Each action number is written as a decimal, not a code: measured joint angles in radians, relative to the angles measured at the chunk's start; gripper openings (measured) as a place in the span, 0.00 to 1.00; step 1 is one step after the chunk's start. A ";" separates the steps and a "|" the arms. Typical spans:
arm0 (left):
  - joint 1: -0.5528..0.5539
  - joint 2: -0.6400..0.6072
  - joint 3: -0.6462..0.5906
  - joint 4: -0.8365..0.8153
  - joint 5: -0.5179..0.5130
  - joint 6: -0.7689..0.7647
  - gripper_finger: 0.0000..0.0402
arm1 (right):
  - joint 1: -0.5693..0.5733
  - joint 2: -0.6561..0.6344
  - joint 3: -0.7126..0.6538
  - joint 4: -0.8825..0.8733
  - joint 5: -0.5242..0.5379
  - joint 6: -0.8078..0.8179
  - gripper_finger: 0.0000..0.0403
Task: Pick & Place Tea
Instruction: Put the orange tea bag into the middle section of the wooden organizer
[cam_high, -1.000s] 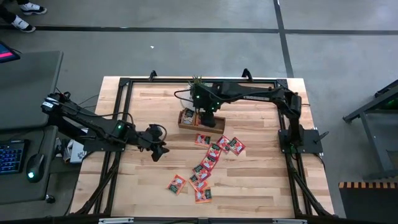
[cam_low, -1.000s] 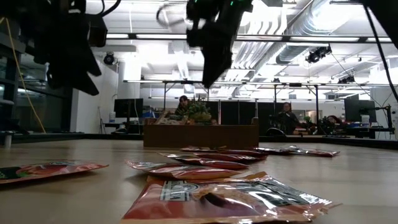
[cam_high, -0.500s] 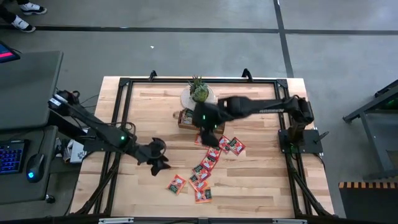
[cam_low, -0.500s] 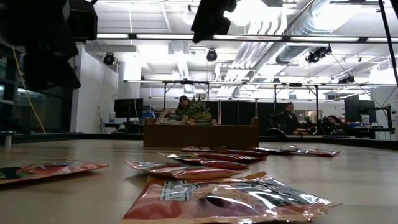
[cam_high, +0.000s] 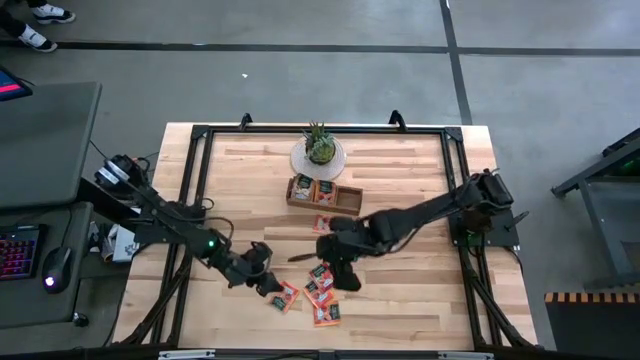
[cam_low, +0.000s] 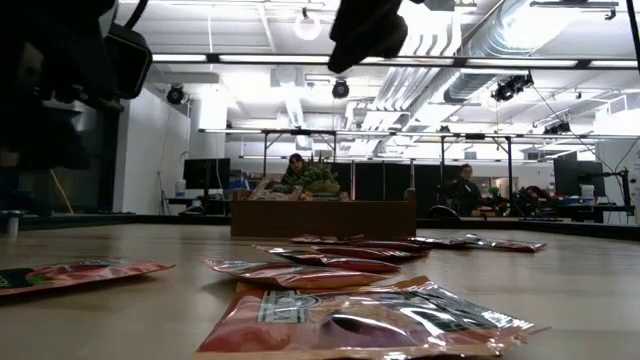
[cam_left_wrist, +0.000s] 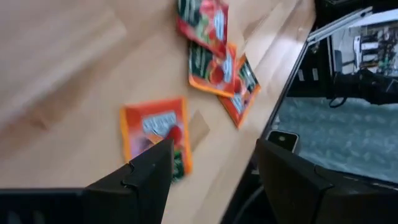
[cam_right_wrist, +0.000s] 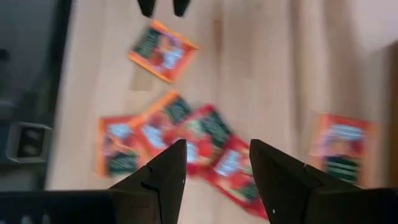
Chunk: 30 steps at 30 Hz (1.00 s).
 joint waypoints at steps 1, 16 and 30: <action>-0.011 0.018 0.016 -0.001 0.000 -0.025 0.56 | 0.009 0.000 -0.022 0.040 -0.011 0.031 0.43; -0.129 0.288 0.355 -0.351 -0.037 -0.214 0.56 | 0.084 0.001 -0.089 0.339 -0.049 0.123 0.43; -0.115 0.483 0.499 -0.468 -0.041 -0.293 0.56 | 0.077 0.008 -0.097 0.394 -0.082 0.127 0.43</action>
